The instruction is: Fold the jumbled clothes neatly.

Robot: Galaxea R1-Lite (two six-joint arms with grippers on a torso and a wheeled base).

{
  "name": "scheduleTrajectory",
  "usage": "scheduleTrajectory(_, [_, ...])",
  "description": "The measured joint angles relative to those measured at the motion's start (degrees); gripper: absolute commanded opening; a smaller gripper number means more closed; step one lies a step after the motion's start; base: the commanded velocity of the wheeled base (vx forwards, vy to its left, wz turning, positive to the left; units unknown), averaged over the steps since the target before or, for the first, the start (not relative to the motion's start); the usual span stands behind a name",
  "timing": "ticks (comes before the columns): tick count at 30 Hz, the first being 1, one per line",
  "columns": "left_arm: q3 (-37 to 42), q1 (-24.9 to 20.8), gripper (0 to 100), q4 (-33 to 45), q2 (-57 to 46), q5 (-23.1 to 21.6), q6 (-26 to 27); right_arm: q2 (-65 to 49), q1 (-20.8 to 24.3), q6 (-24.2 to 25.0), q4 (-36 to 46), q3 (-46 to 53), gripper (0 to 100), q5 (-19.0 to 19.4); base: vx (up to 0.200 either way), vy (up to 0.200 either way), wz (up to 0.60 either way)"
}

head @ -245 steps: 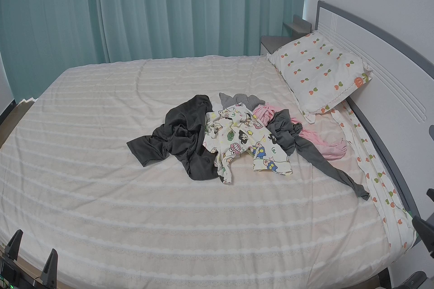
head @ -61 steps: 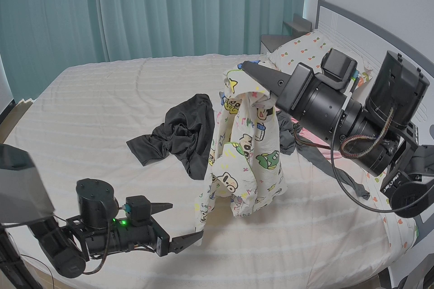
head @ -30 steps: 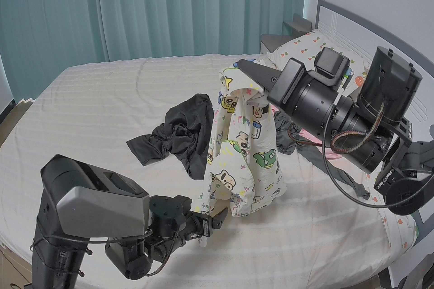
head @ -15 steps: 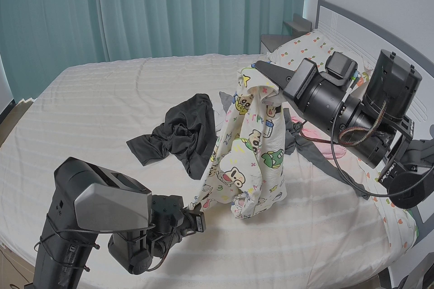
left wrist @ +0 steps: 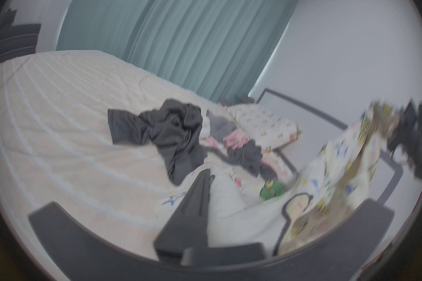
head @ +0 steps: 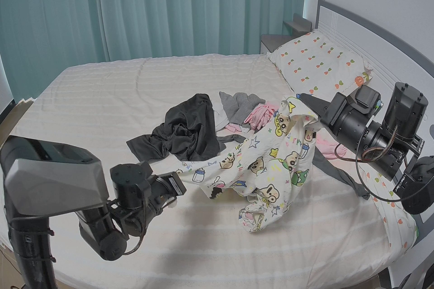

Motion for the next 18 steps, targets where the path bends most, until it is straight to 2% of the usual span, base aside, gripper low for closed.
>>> scheduleTrajectory(3, [0.3, 0.5, 0, 0.0, -5.4, 2.0, -0.7, -0.3, -2.0, -0.7, -3.5, 3.1, 0, 0.0, 0.000, 0.000, 0.00])
scheduleTrajectory(8, [1.1, 1.3, 0, 0.0, -14.3, 8.2, 0.5, -0.5, -5.1, -3.2, -12.6, 10.3, 0, 0.3, 0.000, 0.000, 0.00])
scheduleTrajectory(15, [2.6, 1.7, 0, 0.0, -21.0, 10.9, 3.1, 1.2, -6.3, -6.7, -24.3, 13.9, 0, 0.3, 0.000, 0.000, 0.00])
scheduleTrajectory(18, [2.8, 1.7, 0, 0.0, -23.7, 11.2, 5.1, 2.0, -5.4, -9.7, -25.6, 13.7, 0, -1.0, 0.000, 0.000, 0.00])
